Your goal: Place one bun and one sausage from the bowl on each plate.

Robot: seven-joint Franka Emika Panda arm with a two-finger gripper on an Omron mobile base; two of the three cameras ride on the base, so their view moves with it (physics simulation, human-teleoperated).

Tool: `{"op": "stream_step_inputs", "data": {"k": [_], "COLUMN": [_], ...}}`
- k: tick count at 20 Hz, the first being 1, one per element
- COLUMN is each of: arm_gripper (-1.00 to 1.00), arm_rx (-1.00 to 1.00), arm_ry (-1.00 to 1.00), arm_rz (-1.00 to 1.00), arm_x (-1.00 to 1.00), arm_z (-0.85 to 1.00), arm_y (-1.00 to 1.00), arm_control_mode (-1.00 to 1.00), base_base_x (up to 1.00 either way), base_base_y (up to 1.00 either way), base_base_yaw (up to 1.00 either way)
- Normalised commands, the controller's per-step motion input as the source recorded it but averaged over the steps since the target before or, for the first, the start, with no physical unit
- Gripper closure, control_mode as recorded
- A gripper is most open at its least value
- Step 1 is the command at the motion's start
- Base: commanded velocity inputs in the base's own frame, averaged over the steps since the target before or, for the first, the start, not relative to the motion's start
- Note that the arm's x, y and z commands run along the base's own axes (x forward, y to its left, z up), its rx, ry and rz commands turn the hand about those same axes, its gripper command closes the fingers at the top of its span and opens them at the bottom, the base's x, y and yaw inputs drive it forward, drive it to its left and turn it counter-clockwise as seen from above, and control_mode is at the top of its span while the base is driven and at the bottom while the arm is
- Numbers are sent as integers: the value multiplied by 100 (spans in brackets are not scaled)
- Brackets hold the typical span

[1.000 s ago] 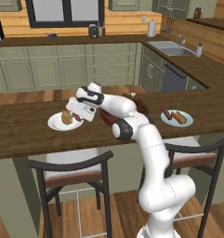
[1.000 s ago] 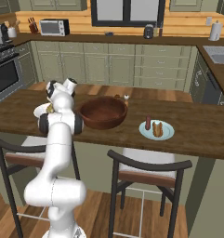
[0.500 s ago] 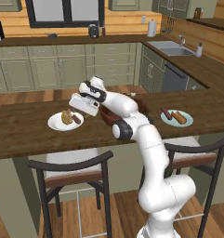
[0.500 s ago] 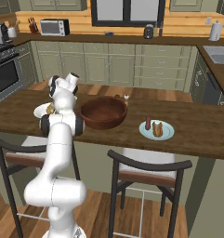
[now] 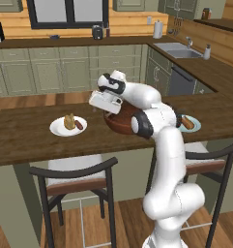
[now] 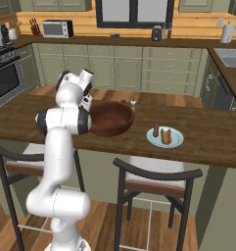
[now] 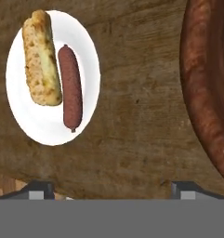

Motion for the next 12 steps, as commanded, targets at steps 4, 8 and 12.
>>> {"op": "stream_step_inputs", "data": {"k": [4,8,12], "arm_gripper": [-100,-100,-100], "arm_rx": [0,0,-9], "arm_ry": [-14,-21,-55], "arm_rz": [0,0,0], "arm_x": [-100,-100,-100], "arm_z": [0,-10,-9], "arm_y": [-65,-59,-46], "arm_control_mode": [-100,-100,-100], "base_base_x": [0,0,0], "base_base_y": [0,0,0], "base_base_yaw": [0,0,0]}}
